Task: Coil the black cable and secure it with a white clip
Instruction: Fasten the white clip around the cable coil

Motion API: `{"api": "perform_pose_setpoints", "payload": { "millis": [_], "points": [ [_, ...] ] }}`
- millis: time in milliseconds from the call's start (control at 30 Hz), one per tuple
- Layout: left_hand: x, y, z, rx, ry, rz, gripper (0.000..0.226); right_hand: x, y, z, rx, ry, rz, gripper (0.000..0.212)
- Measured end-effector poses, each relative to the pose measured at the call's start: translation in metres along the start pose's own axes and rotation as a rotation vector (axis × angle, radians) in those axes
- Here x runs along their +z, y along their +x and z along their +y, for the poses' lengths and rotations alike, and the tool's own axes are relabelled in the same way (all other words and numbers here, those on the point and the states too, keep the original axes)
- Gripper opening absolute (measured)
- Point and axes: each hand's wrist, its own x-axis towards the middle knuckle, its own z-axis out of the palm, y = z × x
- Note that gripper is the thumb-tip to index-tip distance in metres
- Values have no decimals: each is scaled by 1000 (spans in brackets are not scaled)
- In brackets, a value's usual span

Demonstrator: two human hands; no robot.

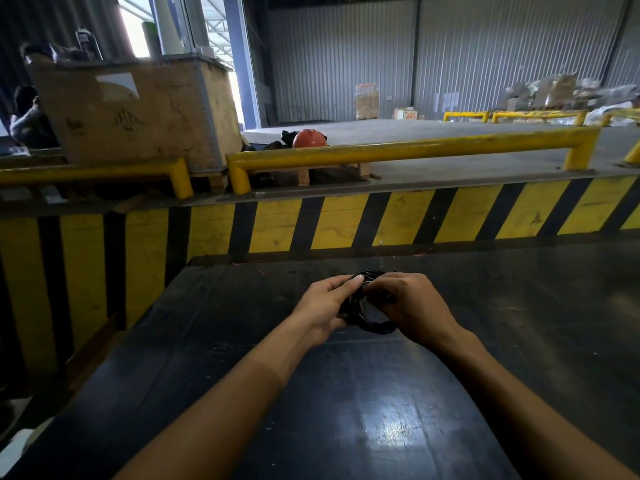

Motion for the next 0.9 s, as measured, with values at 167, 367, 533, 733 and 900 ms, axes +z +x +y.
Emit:
{"api": "perform_pose_setpoints", "payload": {
  "millis": [167,367,533,733,900],
  "points": [
    [-3,1,-3,93,135,18,25,2,-3,1,8,6,13,21],
    [-9,-2,-11,368,546,-17,34,-2,-8,3,78,72,-8,19],
    [-11,-5,-21,408,649,-97,54,-4,-12,7,205,243,-112,12],
    [-20,-11,-16,430,956,-286,71,2,-17,17,283,359,-150,10],
    [-24,-9,-10,366,1128,-431,74,14,-25,17,360,593,-192,7]
  ]
}}
